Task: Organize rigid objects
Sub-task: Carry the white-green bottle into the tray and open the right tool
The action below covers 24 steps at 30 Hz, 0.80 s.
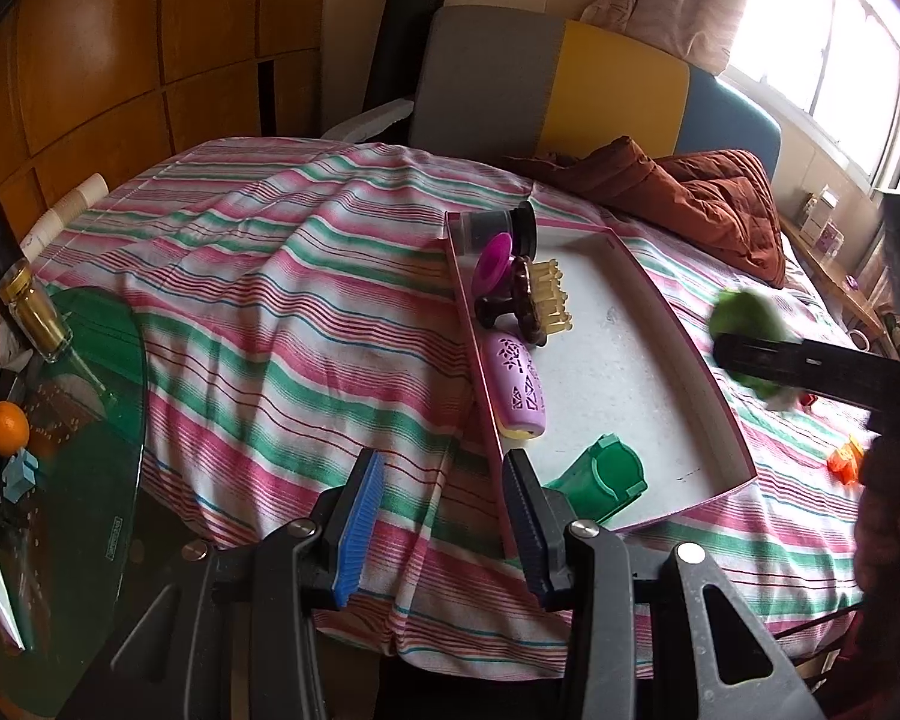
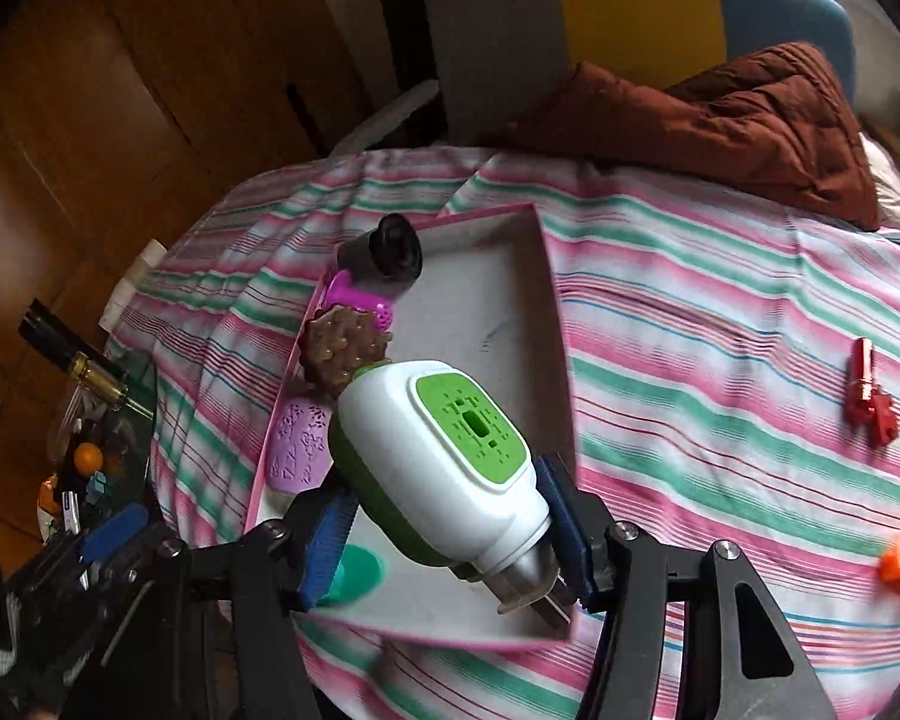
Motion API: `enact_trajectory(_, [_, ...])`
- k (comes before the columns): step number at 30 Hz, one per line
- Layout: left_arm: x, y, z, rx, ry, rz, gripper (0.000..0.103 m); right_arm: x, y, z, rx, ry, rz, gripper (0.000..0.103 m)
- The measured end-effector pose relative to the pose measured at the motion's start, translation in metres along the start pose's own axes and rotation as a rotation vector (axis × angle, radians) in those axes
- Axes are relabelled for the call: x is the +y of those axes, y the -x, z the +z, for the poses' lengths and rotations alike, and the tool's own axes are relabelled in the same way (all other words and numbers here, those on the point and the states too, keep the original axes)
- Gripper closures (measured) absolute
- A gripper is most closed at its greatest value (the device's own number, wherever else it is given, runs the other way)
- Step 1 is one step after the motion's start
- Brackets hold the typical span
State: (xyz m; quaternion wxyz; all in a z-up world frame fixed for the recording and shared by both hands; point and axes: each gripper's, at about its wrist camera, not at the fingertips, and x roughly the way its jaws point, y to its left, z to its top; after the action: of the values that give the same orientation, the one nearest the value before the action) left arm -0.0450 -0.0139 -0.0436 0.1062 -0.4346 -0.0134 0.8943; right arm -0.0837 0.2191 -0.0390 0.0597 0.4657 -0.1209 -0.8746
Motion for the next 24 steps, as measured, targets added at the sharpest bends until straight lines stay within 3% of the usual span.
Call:
enact_trajectory(7, [0.006,-0.004,0.0,0.005,0.012,0.007,0.062,0.015,-0.064,0.007,0.104,-0.076,-0.061,0.043])
enact_trajectory(10, [0.009,-0.005,-0.001,0.007,0.018,0.01,0.062,0.021,-0.081,0.002,0.149,-0.088,-0.05,0.042])
enact_trajectory(24, [0.017,-0.008,-0.001,0.013,0.042,0.02,0.062,0.038,-0.063,-0.009,0.102,-0.035,0.018,0.035])
